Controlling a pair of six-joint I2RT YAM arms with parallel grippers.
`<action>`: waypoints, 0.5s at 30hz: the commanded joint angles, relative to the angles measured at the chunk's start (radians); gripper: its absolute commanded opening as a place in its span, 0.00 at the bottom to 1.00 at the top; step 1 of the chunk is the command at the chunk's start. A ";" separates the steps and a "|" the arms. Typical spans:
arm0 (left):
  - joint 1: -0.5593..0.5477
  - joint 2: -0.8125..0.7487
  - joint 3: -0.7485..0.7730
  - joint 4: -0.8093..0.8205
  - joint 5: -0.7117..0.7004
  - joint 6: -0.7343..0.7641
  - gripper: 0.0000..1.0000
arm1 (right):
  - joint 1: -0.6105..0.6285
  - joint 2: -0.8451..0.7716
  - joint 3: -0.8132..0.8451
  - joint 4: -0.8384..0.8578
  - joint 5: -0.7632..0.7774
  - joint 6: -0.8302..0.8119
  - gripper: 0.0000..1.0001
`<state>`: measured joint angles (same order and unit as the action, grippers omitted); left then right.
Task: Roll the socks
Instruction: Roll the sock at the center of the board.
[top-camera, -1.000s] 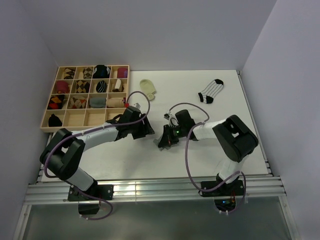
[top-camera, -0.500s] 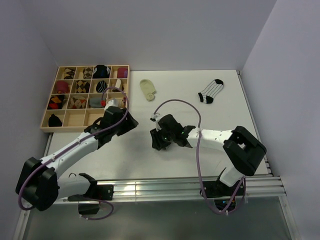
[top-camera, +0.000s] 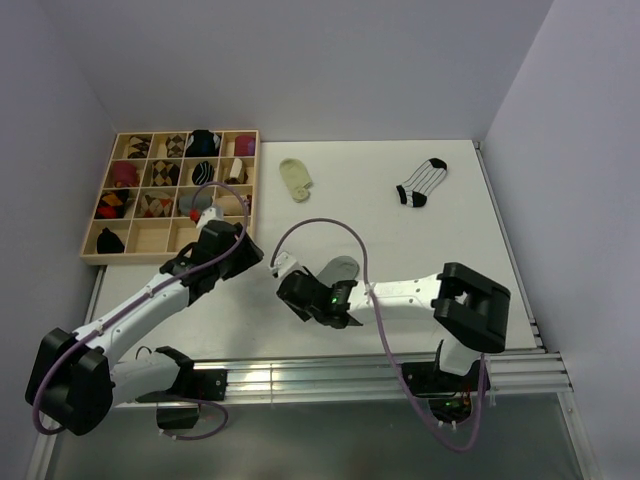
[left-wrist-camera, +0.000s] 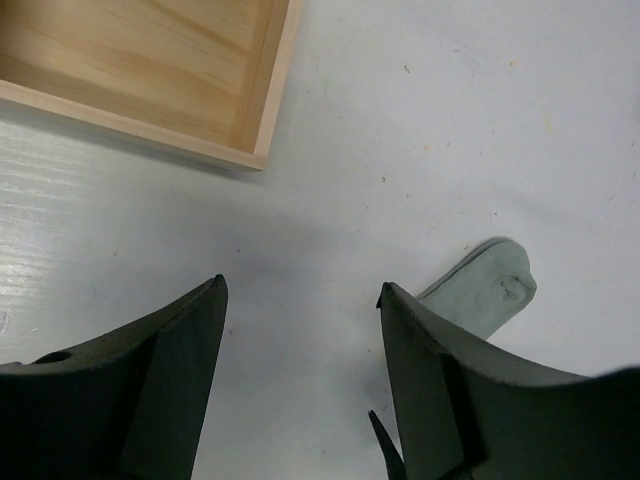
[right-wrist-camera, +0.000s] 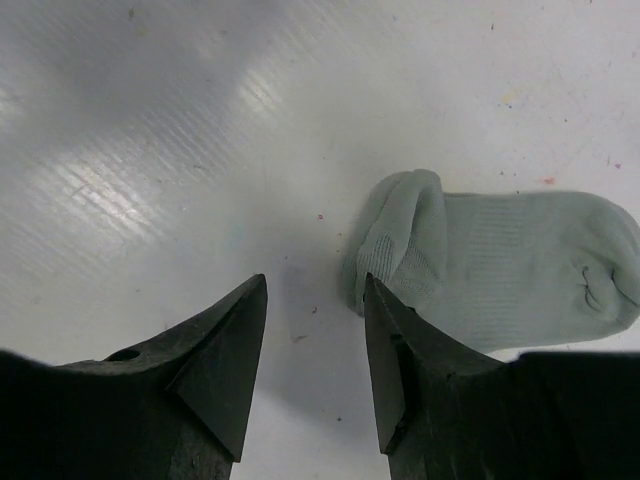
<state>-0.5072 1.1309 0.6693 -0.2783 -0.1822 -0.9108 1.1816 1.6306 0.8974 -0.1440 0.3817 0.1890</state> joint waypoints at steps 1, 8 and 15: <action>0.007 -0.039 -0.011 0.008 -0.020 0.018 0.68 | 0.047 0.058 0.054 -0.040 0.216 0.006 0.51; 0.013 -0.031 -0.017 0.013 -0.011 0.020 0.68 | 0.098 0.150 0.115 -0.095 0.408 0.050 0.50; 0.016 -0.028 -0.025 0.024 -0.005 0.020 0.68 | 0.110 0.193 0.129 -0.124 0.477 0.073 0.50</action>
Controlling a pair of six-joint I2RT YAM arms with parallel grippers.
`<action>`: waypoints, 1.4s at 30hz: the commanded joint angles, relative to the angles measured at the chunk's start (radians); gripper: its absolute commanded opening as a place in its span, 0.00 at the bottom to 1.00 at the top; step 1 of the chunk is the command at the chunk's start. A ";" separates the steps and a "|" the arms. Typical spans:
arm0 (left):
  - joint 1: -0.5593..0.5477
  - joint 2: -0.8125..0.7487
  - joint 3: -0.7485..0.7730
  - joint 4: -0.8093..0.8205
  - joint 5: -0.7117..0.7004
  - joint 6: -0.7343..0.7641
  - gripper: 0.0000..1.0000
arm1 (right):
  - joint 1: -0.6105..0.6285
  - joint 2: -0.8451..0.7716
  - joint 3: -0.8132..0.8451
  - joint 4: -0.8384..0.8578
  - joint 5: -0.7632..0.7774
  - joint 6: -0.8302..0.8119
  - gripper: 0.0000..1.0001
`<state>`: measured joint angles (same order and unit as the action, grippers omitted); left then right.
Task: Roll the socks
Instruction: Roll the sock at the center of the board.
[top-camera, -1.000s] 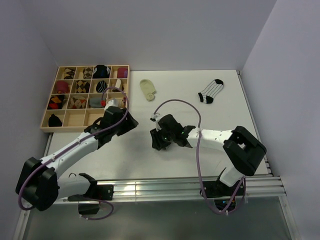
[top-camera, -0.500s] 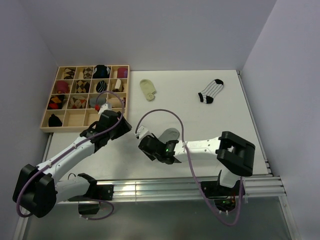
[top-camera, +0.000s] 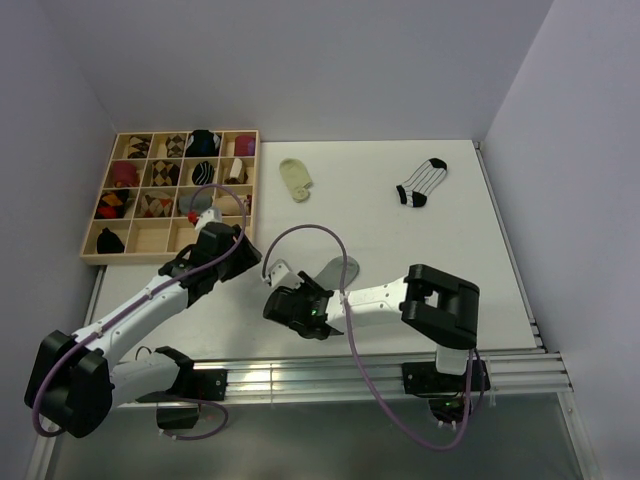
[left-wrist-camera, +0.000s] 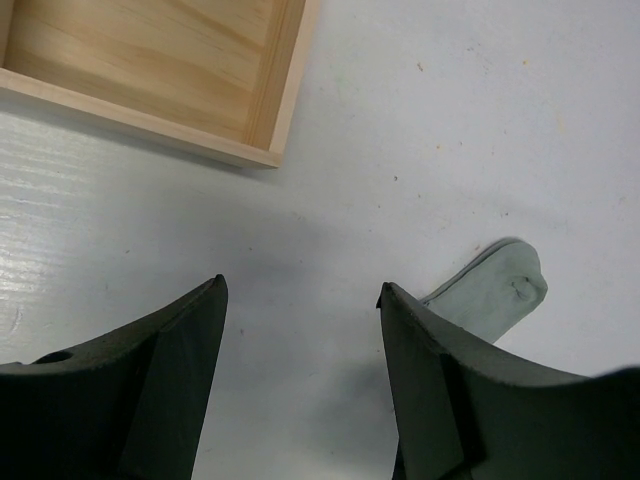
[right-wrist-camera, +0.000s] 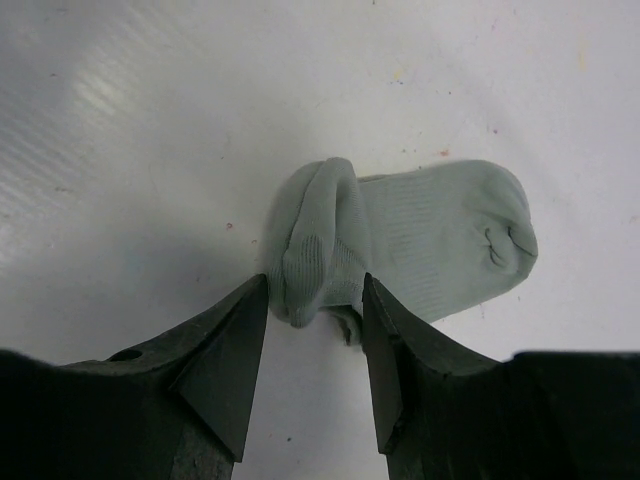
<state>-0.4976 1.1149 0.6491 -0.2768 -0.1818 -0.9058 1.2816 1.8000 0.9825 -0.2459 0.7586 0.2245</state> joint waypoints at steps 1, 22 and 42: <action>0.007 -0.010 -0.005 0.021 -0.004 0.015 0.68 | 0.012 0.030 0.047 -0.026 0.107 0.041 0.50; 0.007 0.006 -0.012 0.033 0.013 0.018 0.68 | 0.021 0.142 0.102 -0.018 0.139 0.068 0.50; 0.008 -0.001 -0.023 0.044 0.030 0.024 0.68 | -0.007 0.035 0.044 0.046 -0.049 0.061 0.00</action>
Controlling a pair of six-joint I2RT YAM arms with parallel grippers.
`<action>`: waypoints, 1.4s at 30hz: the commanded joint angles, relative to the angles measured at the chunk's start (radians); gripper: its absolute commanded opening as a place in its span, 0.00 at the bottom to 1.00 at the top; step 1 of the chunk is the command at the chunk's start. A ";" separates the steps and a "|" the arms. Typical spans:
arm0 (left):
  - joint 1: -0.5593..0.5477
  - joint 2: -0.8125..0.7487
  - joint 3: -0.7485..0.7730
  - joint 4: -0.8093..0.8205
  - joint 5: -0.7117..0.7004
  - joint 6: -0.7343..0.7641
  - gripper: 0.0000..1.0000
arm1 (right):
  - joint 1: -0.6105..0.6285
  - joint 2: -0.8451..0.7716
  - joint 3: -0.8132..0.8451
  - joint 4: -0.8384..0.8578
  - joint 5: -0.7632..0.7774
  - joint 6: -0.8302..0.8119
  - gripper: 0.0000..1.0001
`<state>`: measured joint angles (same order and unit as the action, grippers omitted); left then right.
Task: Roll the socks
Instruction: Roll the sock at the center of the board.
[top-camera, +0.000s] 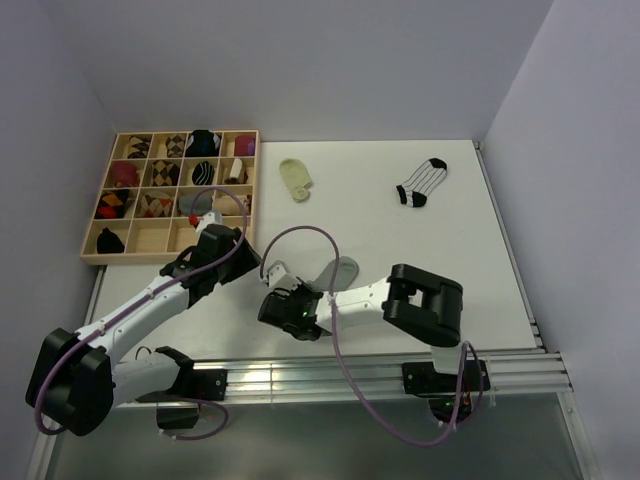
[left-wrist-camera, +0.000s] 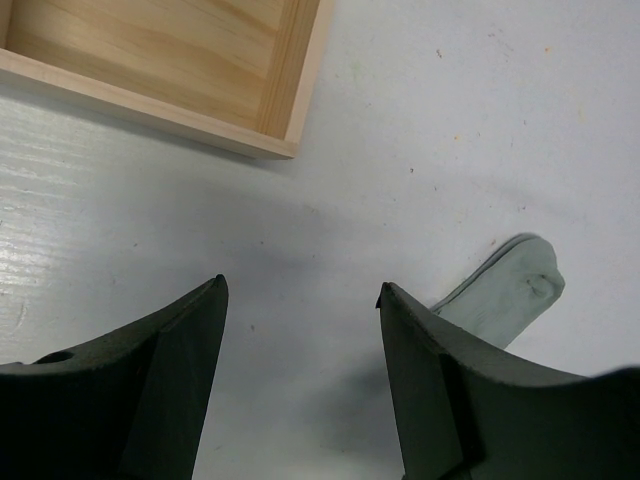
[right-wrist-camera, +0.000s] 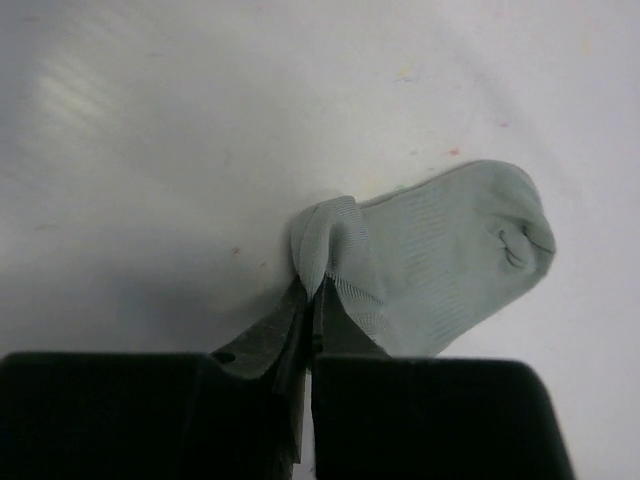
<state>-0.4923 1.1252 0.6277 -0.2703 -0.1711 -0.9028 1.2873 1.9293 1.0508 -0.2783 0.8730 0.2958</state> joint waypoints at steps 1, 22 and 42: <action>0.003 -0.013 -0.002 0.039 0.022 0.024 0.68 | -0.020 -0.133 -0.038 0.091 -0.201 -0.015 0.00; -0.089 0.097 -0.010 0.144 0.188 0.065 0.68 | -0.529 -0.288 -0.282 0.478 -1.261 0.129 0.00; -0.206 0.317 0.110 0.174 0.197 0.082 0.67 | -0.799 -0.056 -0.433 0.962 -1.717 0.414 0.00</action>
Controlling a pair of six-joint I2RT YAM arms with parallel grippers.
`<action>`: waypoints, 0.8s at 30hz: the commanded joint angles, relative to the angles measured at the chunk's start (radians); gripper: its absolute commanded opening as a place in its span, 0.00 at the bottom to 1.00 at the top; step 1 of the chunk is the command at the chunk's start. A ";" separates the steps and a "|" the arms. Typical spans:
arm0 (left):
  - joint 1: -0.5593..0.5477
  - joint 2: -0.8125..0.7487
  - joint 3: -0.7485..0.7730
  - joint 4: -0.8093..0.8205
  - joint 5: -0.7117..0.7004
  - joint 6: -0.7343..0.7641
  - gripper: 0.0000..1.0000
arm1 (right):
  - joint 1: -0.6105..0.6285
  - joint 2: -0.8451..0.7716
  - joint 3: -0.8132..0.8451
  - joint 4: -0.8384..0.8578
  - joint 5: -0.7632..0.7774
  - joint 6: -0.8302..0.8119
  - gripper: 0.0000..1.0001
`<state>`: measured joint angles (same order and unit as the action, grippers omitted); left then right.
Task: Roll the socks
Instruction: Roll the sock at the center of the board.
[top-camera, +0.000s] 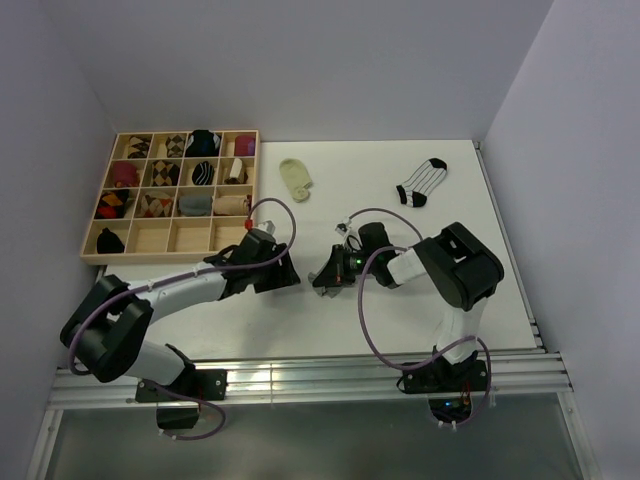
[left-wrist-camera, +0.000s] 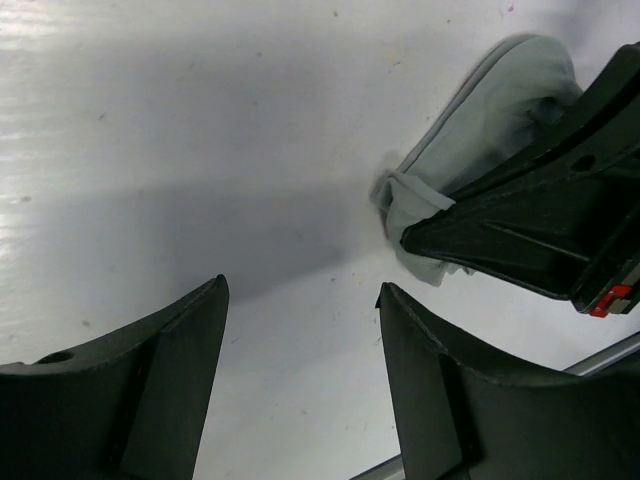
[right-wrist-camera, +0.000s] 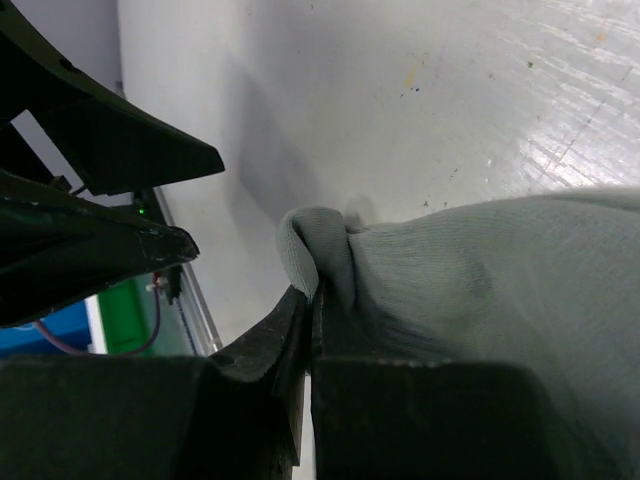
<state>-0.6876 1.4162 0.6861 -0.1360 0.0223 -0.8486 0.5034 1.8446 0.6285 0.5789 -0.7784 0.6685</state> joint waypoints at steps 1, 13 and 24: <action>-0.013 0.035 0.055 0.044 0.010 0.026 0.67 | -0.020 0.036 -0.010 0.114 -0.067 0.048 0.00; -0.027 0.184 0.144 0.059 -0.002 0.032 0.64 | -0.029 0.067 0.000 0.107 -0.076 0.054 0.00; -0.043 0.259 0.185 0.032 -0.018 0.056 0.63 | -0.032 0.068 0.005 0.096 -0.073 0.052 0.00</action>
<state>-0.7174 1.6421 0.8421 -0.0925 0.0223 -0.8238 0.4808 1.9045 0.6281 0.6647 -0.8520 0.7258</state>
